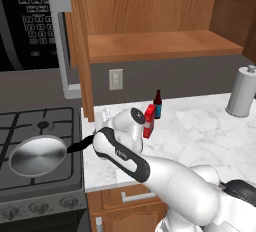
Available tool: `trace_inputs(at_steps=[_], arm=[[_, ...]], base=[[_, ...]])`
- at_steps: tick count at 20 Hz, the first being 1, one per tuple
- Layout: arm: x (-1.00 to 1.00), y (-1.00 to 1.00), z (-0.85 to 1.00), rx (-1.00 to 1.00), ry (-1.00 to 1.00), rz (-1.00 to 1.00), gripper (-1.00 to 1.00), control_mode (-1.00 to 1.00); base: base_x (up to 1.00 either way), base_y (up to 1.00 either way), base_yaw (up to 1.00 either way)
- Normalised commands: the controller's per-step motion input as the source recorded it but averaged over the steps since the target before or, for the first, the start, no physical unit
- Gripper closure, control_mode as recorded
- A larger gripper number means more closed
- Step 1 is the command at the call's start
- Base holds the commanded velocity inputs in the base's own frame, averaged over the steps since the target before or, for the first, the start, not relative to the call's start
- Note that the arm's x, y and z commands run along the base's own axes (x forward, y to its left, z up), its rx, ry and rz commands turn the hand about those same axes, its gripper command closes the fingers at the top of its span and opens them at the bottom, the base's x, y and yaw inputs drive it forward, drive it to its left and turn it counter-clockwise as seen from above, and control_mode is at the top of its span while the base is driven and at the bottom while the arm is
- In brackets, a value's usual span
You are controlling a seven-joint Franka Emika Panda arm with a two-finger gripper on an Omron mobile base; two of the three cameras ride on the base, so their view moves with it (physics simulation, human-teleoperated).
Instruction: Pick the pan from the cabinet and place it on the stove. Then turn on the stove burner for the pan.
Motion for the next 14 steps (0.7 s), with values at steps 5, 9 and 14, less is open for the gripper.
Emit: trace_inputs(at_steps=[5, 9, 14], arm=[[0.12, 0.01, -0.11, -0.03, 0.00, -0.01, 1.00, -1.00], [0.09, 0.03, -0.06, -0.02, 0.00, -0.01, 1.00, -1.00], [0.03, 0.06, -0.07, -0.01, 0.00, -0.01, 1.00, -1.00]], base=[[0.00, 0.00, 0.00], [0.00, 0.00, 0.00], [0.00, 0.00, 0.00]])
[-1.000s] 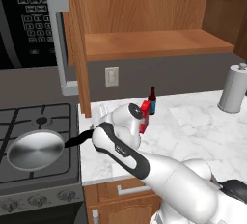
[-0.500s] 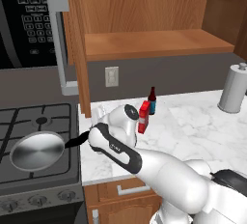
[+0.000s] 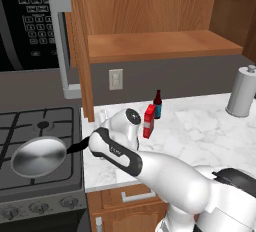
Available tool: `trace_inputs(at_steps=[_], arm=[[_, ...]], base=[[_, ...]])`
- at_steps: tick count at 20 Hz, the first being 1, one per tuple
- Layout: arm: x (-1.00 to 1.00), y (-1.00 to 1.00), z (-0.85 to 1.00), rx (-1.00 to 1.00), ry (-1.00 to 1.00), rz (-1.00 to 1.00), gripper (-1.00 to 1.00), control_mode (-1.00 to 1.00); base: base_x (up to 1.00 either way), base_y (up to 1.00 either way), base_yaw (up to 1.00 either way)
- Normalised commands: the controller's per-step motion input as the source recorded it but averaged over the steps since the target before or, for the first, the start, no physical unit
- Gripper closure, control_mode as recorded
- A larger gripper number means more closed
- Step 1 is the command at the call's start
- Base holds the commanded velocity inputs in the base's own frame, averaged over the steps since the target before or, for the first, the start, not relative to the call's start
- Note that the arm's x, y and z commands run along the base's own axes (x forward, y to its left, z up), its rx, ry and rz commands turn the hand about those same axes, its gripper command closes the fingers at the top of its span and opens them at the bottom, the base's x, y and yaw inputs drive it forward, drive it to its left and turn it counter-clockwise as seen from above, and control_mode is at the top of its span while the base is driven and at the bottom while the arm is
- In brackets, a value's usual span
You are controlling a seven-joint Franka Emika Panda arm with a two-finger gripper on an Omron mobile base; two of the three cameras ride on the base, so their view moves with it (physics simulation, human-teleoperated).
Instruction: Pick the pan from the cabinet and place it on the stove. Then turn on the stove burner for the pan.
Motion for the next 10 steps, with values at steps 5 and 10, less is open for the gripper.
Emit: trace_inputs(at_steps=[5, 10], arm=[[0.00, 0.10, -0.07, 0.00, 0.00, 0.00, 1.00, -1.00], [0.00, 0.09, -0.09, 0.00, 0.00, 0.00, 1.00, -1.00]], base=[[0.00, 0.00, 0.00], [0.00, 0.00, 0.00]])
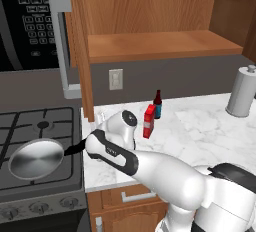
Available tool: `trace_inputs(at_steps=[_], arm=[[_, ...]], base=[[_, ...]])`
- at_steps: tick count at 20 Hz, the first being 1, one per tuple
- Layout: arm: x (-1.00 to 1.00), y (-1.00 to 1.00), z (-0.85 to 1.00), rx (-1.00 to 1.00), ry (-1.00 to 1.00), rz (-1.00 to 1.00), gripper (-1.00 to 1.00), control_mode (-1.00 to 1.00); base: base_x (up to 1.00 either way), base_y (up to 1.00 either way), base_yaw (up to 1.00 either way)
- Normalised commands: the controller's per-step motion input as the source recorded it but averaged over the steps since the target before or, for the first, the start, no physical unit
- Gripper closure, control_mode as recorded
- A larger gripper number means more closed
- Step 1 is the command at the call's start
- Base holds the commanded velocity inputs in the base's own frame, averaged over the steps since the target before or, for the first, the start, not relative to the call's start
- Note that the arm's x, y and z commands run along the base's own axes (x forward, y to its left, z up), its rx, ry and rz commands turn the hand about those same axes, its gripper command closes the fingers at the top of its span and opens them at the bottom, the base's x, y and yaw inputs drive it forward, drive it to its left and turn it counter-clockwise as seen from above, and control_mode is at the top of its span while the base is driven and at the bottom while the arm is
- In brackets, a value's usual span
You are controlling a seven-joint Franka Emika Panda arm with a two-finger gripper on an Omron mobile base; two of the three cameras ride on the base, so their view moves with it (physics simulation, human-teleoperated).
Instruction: Pick the pan from the cabinet and place it on the stove. Then turn on the stove burner for the pan.
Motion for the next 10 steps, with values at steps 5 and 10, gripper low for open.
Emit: trace_inputs(at_steps=[5, 10], arm=[[0.00, 0.04, -0.05, 0.00, 0.00, 0.00, 1.00, -1.00], [0.01, 0.00, -0.02, 0.00, 0.00, 0.00, 1.00, -1.00]], base=[[0.00, 0.00, 0.00], [0.00, 0.00, 0.00]])
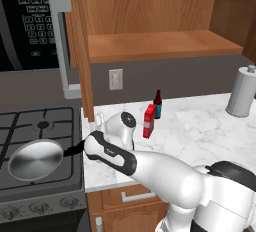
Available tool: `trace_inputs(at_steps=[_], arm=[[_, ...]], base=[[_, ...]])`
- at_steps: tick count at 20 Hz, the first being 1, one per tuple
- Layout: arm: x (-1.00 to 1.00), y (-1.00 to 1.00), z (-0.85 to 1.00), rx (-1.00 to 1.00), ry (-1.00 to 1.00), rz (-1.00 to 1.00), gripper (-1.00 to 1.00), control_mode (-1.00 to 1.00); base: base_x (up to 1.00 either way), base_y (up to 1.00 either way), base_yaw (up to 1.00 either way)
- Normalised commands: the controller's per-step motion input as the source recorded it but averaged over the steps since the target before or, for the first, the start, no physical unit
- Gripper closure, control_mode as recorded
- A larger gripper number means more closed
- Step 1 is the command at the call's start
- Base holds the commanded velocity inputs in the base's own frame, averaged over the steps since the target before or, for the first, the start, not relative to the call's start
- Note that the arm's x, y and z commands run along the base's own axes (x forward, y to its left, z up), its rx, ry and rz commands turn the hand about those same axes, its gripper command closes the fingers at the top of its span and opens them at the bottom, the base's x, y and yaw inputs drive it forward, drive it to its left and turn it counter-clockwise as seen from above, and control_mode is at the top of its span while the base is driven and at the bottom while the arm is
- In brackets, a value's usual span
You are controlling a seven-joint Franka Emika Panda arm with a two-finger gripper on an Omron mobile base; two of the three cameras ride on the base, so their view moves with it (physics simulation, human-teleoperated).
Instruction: Pick the pan from the cabinet and place it on the stove. Then turn on the stove burner for the pan.
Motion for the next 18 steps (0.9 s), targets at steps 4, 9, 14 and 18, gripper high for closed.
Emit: trace_inputs(at_steps=[4, 9, 14, 18], arm=[[0.02, 0.00, 0.00, 0.00, 0.00, -0.01, 1.00, -1.00], [0.07, 0.00, 0.00, 0.00, 0.01, -0.01, 1.00, -1.00], [0.08, 0.02, 0.00, 0.00, 0.01, -0.01, 1.00, -1.00], [0.09, 0.08, -0.01, 0.00, 0.02, -0.01, 1.00, -1.00]], base=[[0.00, 0.00, 0.00], [0.00, 0.00, 0.00], [0.00, 0.00, 0.00], [0.00, 0.00, 0.00]])
